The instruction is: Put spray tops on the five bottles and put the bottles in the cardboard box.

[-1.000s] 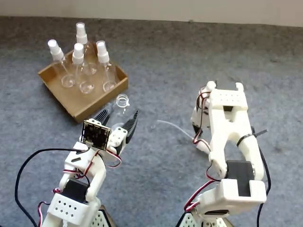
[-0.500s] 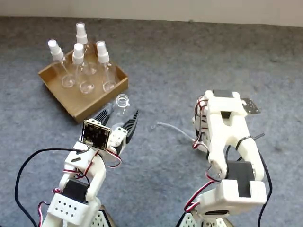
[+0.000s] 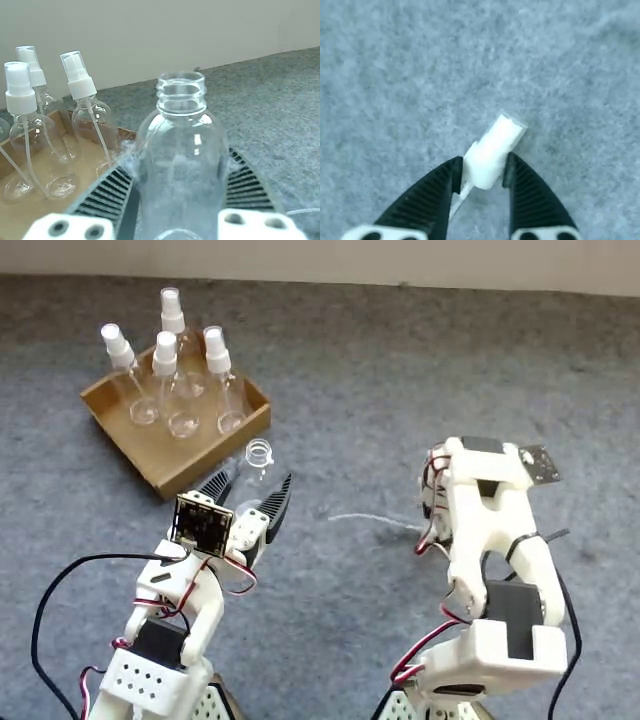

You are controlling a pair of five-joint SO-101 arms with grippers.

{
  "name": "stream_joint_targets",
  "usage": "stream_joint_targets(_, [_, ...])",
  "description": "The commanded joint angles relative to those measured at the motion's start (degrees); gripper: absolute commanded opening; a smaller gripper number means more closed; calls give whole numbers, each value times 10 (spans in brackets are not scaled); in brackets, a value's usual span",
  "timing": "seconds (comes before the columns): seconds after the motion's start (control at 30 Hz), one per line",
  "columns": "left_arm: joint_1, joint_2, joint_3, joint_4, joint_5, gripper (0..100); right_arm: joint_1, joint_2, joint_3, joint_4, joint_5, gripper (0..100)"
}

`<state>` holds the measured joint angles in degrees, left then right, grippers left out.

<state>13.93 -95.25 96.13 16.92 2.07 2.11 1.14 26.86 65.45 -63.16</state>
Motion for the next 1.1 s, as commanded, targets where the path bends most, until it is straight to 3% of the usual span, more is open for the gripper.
stream_joint_targets(0.0, [-1,-10,15,-16,4,56,18,-22,-2,-15,42,3])
stream_joint_targets(0.2, [-1,-10,15,-16,4,56,14,-22,-1,-13,106,4])
stream_joint_targets(0.4, [-1,-10,15,-16,4,56,-5,-22,-1,-12,218,9])
stream_joint_targets(0.7, [-1,-10,15,-16,4,56,-18,-22,33,-15,229,11])
stream_joint_targets(0.87, [-1,-10,15,-16,4,56,-22,-22,35,-15,302,11])
stream_joint_targets(1.07, [-1,-10,15,-16,4,56,-23,-22,36,-15,337,11])
